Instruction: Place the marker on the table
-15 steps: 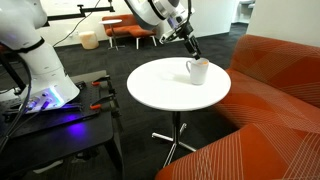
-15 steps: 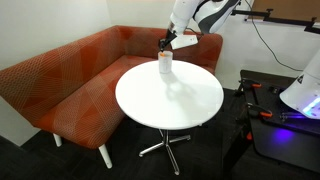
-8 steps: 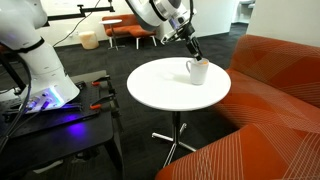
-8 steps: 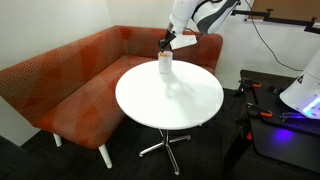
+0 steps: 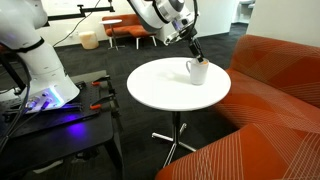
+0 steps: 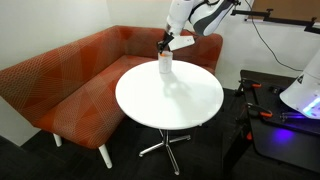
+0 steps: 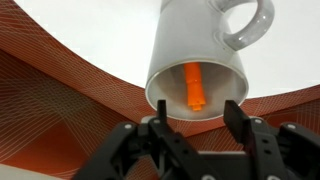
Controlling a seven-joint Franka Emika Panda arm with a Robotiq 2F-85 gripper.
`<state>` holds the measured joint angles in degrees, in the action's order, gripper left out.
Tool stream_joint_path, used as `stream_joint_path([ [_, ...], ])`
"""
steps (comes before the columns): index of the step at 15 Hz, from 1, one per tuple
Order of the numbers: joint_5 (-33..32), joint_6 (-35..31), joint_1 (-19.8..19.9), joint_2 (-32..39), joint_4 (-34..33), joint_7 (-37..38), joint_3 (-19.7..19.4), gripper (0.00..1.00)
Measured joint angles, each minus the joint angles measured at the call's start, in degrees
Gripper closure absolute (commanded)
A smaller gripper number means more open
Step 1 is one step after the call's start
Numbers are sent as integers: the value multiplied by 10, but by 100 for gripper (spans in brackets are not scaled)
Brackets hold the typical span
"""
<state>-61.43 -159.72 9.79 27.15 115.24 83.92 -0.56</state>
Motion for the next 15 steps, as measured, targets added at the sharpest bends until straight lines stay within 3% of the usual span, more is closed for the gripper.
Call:
stream_joint_path([
  [11, 22, 0, 2, 24, -24, -17, 1, 41],
  [15, 25, 0, 2, 27, -27, -18, 4, 51],
])
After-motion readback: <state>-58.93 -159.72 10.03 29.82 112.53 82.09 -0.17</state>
